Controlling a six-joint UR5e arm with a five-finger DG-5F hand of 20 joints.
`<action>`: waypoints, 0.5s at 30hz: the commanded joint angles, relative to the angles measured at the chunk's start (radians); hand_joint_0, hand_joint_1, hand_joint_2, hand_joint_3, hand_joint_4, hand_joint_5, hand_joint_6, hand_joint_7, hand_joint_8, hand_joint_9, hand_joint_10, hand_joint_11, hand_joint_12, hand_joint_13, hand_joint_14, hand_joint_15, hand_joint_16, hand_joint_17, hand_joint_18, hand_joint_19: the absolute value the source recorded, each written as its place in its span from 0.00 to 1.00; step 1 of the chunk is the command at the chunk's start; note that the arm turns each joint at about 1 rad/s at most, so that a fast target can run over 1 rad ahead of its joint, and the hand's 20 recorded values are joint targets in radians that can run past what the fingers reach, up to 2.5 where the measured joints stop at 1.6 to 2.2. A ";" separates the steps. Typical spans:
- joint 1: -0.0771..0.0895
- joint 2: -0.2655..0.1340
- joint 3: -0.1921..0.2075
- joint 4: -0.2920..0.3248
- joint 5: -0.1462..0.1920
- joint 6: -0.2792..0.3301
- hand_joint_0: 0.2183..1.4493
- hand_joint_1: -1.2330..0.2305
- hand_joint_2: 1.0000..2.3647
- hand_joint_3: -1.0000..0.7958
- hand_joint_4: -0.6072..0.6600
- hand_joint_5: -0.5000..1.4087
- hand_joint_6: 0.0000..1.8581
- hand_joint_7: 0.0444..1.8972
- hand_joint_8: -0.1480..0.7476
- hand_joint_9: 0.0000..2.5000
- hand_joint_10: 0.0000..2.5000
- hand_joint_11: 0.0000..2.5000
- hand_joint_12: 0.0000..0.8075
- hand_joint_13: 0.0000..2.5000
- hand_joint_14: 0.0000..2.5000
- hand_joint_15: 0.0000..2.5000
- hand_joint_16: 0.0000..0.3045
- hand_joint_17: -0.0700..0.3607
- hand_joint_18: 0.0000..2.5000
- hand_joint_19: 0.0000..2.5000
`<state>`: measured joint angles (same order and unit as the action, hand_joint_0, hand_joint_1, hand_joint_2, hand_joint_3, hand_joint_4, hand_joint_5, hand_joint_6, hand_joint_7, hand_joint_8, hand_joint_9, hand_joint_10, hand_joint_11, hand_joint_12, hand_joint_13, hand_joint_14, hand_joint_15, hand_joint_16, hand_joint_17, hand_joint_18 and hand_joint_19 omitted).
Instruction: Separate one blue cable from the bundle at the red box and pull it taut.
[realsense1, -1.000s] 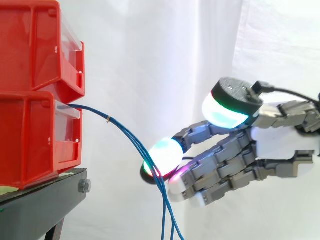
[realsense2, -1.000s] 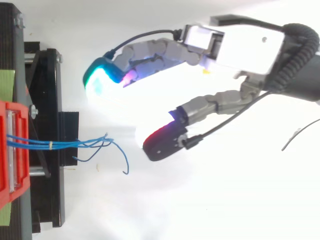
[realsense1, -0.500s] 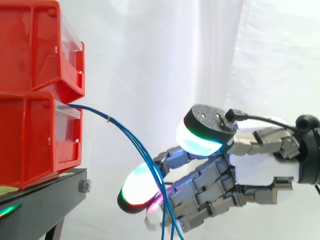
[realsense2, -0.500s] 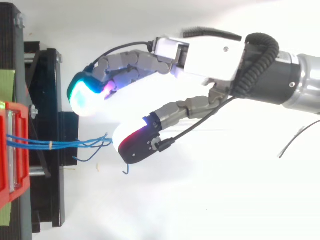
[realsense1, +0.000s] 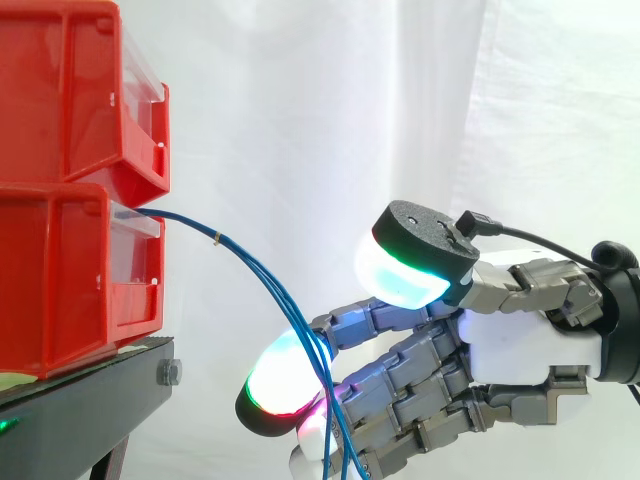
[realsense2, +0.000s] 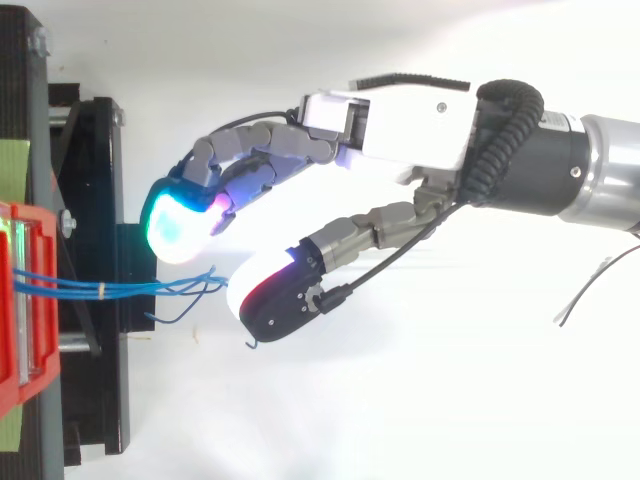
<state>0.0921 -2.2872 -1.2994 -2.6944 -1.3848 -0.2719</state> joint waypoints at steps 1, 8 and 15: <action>0.004 -0.002 0.000 0.019 -0.011 0.011 0.28 0.42 0.00 0.28 0.72 0.16 0.27 0.50 0.49 0.27 0.00 0.14 0.41 0.23 0.00 0.07 0.13 0.36 0.17 0.12; 0.012 -0.060 0.026 0.050 -0.011 -0.016 0.28 0.42 0.00 0.28 0.71 0.16 0.27 0.49 0.49 0.27 0.00 0.14 0.42 0.23 0.00 0.08 0.13 0.37 0.18 0.13; 0.014 -0.061 0.045 0.057 -0.013 -0.023 0.32 0.42 0.00 0.32 0.72 0.16 0.27 0.52 0.49 0.26 0.00 0.14 0.41 0.23 0.00 0.08 0.13 0.36 0.18 0.14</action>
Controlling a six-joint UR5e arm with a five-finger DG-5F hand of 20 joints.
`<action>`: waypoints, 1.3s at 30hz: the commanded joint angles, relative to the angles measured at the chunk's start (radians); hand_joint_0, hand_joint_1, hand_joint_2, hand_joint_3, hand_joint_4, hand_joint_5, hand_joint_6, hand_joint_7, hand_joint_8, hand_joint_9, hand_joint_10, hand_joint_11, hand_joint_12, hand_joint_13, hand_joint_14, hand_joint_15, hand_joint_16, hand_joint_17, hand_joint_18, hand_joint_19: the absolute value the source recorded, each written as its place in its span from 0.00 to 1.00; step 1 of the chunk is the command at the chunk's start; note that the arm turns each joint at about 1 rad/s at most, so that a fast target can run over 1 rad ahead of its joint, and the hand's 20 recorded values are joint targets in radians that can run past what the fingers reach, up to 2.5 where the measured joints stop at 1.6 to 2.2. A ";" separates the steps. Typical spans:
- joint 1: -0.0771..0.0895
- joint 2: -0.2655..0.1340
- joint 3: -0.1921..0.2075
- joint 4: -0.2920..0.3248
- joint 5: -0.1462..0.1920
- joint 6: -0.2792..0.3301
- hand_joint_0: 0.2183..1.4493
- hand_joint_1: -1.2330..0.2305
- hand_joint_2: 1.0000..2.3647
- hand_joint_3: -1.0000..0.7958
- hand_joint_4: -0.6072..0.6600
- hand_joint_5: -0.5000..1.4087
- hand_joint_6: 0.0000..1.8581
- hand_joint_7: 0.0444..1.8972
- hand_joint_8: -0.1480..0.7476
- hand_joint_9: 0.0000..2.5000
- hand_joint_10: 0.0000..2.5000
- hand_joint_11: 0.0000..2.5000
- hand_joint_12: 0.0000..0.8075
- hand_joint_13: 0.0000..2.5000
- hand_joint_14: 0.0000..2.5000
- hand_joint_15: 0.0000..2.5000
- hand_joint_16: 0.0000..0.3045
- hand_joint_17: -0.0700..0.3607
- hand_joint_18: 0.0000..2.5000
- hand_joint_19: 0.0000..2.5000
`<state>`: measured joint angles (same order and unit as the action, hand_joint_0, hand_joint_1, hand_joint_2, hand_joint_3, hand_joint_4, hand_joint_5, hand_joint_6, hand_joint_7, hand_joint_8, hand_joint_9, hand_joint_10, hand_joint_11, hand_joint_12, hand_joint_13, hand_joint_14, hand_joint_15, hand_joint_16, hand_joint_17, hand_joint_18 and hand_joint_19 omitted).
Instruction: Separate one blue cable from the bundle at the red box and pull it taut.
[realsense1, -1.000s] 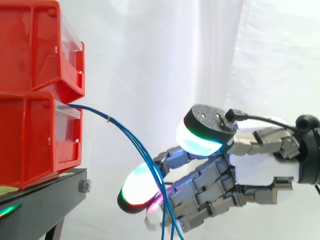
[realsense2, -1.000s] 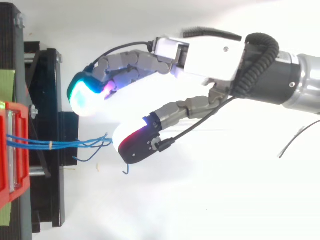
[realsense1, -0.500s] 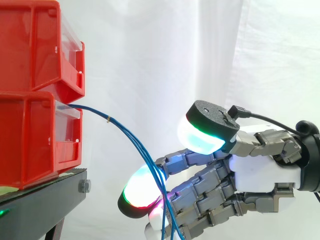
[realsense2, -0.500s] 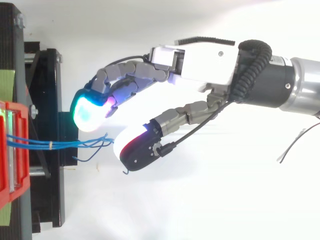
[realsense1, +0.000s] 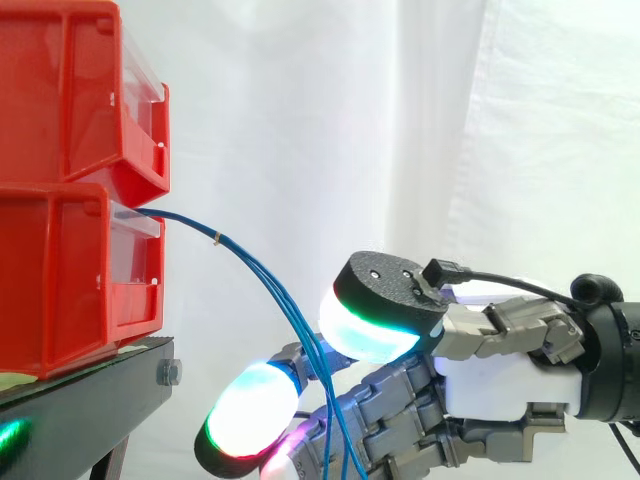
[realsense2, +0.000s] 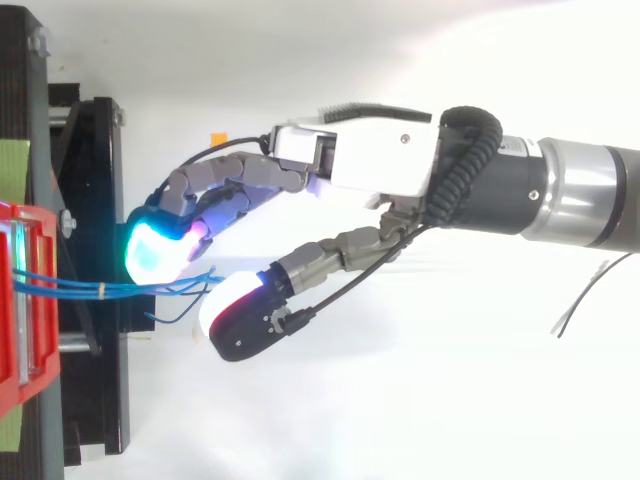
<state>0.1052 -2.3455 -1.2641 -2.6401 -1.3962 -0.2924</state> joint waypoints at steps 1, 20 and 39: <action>0.001 -0.003 0.009 0.003 -0.001 -0.002 0.33 0.42 0.00 0.32 0.72 0.16 0.27 0.52 0.49 0.26 0.00 0.14 0.41 0.23 0.00 0.08 0.13 0.36 0.18 0.14; 0.004 -0.008 0.029 -0.003 -0.003 -0.002 0.29 0.45 0.00 0.28 0.73 0.18 0.27 0.59 0.51 0.29 0.00 0.16 0.43 0.25 0.00 0.09 0.13 0.38 0.20 0.16; -0.002 -0.008 0.037 0.006 -0.027 0.102 0.34 0.46 0.01 0.35 0.72 0.18 0.27 0.59 0.51 0.30 0.00 0.17 0.43 0.26 0.00 0.09 0.13 0.37 0.21 0.15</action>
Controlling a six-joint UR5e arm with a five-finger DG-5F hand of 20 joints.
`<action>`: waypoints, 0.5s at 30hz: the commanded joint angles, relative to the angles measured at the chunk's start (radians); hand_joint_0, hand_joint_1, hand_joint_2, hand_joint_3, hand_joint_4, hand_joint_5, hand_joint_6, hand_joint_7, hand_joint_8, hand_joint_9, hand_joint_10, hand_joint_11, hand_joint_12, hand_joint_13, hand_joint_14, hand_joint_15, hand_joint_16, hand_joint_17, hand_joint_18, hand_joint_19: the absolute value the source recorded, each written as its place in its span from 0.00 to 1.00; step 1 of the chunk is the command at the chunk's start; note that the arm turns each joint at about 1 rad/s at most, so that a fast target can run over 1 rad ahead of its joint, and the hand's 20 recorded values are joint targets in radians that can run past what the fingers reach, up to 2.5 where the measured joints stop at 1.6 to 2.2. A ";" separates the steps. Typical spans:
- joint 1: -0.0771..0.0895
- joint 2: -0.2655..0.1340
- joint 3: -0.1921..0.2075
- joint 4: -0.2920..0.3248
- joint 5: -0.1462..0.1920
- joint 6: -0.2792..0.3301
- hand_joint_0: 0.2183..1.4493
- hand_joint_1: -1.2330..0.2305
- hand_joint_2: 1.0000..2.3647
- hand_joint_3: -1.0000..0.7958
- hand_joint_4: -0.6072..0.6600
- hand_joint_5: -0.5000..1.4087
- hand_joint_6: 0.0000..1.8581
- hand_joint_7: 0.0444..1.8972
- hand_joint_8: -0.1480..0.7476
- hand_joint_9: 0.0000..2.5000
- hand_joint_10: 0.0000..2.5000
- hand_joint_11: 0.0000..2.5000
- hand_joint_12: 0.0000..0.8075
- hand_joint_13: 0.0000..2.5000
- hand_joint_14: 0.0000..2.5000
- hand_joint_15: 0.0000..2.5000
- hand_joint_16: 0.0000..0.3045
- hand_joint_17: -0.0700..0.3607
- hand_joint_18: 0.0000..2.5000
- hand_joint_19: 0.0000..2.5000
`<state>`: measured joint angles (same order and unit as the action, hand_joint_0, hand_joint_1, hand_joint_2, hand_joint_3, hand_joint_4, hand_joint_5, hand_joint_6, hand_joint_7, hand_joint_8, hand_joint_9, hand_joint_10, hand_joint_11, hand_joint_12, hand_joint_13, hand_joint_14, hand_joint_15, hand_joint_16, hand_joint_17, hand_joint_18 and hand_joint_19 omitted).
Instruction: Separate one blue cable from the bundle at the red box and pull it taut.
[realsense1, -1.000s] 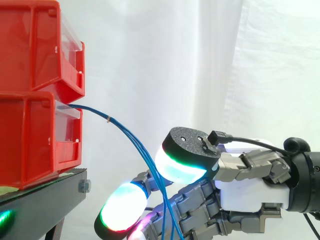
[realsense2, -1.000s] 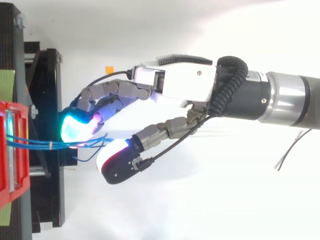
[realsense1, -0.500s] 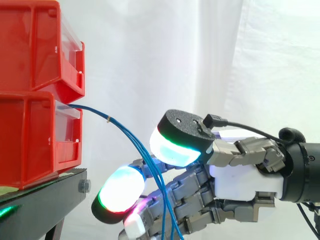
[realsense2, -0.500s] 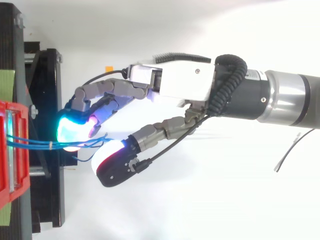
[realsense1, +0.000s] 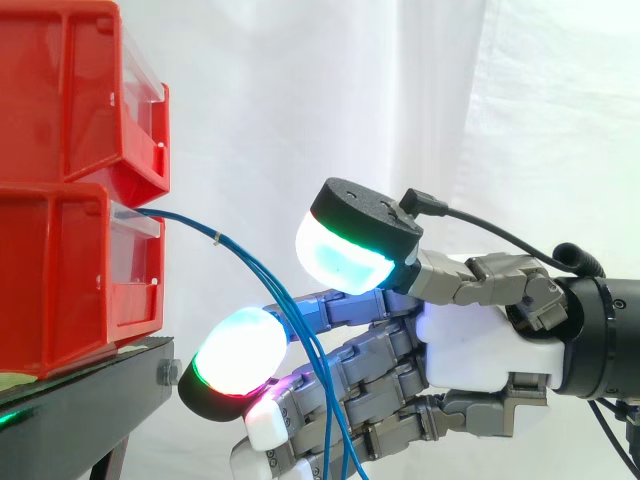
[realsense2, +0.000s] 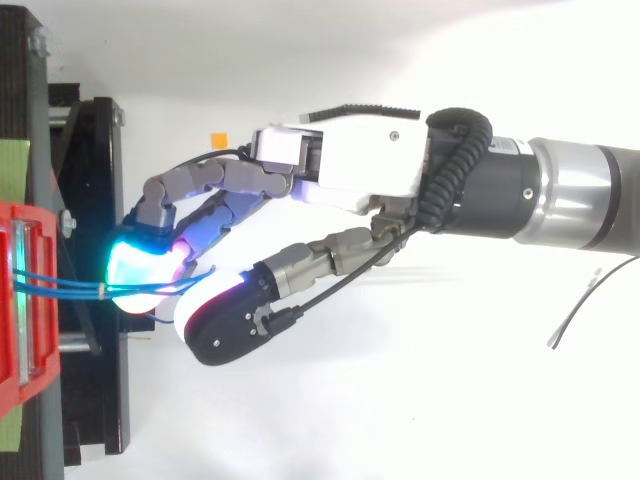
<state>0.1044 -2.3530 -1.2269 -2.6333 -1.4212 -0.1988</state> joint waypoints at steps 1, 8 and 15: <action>-0.002 0.000 0.001 -0.004 -0.004 0.018 0.34 0.46 0.01 0.35 0.73 0.18 0.27 0.59 0.51 0.30 0.00 0.17 0.43 0.26 0.00 0.10 0.13 0.37 0.21 0.16; -0.005 0.000 0.010 -0.005 -0.007 0.045 0.35 0.45 0.01 0.36 0.73 0.18 0.27 0.59 0.51 0.30 0.00 0.17 0.42 0.26 0.00 0.09 0.13 0.37 0.21 0.16; -0.005 0.000 0.012 -0.001 -0.007 0.053 0.34 0.44 0.01 0.34 0.73 0.18 0.27 0.60 0.51 0.30 0.00 0.17 0.43 0.26 0.00 0.09 0.13 0.37 0.21 0.15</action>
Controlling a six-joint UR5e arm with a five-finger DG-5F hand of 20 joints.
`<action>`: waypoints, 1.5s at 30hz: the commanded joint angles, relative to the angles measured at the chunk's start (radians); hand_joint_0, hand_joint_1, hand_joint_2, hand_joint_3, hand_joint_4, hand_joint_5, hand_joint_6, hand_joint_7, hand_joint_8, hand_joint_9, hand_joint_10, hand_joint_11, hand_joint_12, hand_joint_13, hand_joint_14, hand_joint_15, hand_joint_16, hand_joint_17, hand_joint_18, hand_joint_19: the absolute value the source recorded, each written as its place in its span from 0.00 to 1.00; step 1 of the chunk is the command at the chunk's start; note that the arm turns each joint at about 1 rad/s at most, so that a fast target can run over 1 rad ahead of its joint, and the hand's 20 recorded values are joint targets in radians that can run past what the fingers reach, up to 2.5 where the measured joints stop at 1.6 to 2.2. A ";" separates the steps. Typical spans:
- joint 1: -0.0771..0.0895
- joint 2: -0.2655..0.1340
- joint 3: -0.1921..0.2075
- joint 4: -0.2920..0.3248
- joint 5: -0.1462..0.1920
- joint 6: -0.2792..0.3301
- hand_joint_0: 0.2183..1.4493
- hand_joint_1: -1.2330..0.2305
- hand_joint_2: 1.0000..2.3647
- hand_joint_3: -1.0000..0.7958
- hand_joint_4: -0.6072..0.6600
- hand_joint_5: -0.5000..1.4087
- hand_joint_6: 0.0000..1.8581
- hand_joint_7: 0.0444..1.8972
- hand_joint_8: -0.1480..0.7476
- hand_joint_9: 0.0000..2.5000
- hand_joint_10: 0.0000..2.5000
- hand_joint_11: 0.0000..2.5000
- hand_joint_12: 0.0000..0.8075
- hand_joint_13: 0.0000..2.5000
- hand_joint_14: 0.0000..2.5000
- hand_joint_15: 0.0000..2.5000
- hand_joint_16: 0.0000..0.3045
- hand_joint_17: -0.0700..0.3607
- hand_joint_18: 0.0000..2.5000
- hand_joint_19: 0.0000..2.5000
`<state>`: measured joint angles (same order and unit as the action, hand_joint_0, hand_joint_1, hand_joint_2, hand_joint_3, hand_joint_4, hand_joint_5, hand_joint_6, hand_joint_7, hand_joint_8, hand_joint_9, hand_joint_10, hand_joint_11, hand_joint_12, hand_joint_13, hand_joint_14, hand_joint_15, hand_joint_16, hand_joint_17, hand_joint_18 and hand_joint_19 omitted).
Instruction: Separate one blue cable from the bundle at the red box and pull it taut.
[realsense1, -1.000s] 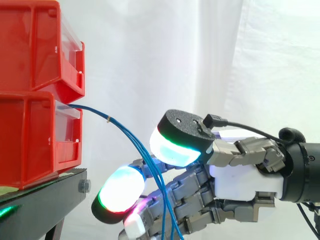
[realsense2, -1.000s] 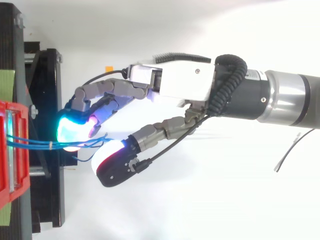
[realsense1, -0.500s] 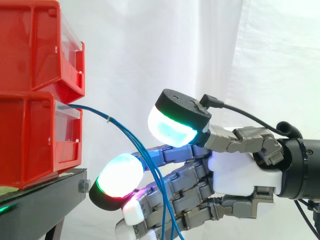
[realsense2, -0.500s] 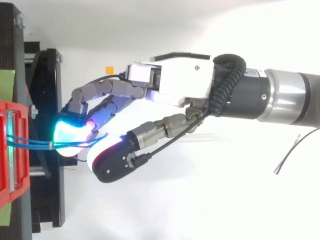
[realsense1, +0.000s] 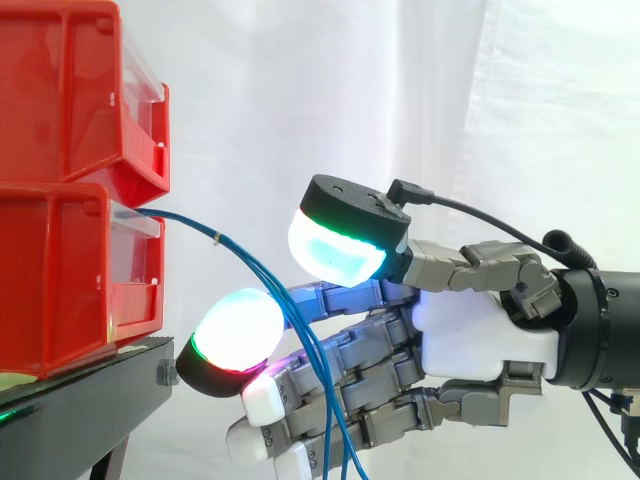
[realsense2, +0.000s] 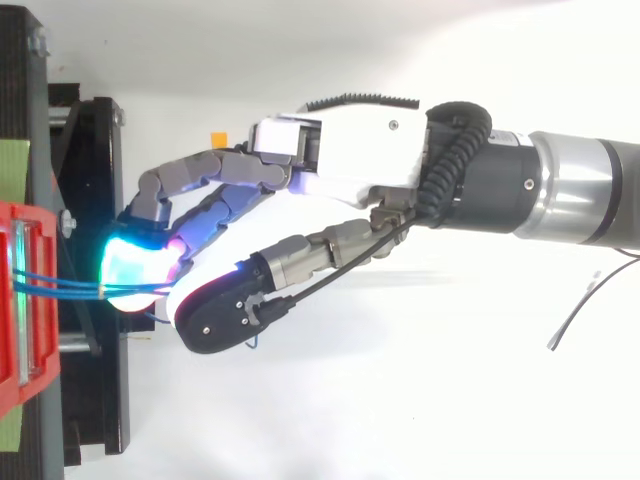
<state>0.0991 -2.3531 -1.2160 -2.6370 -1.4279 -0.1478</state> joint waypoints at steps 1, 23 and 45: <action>0.001 0.000 0.001 0.005 0.000 0.002 0.34 0.43 0.01 0.34 0.73 0.18 0.27 0.60 0.51 0.30 0.00 0.17 0.43 0.26 0.00 0.09 0.13 0.37 0.21 0.16; -0.018 -0.002 0.007 0.012 -0.072 0.031 0.33 0.42 0.00 0.32 0.72 0.18 0.27 0.61 0.51 0.30 0.00 0.17 0.43 0.27 0.00 0.10 0.13 0.36 0.22 0.15; -0.018 -0.023 0.043 0.038 -0.086 0.033 0.34 0.43 0.00 0.32 0.73 0.18 0.27 0.61 0.51 0.30 0.00 0.17 0.42 0.28 0.00 0.10 0.13 0.36 0.24 0.15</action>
<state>0.0818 -2.3624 -1.1845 -2.6022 -1.5079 -0.1165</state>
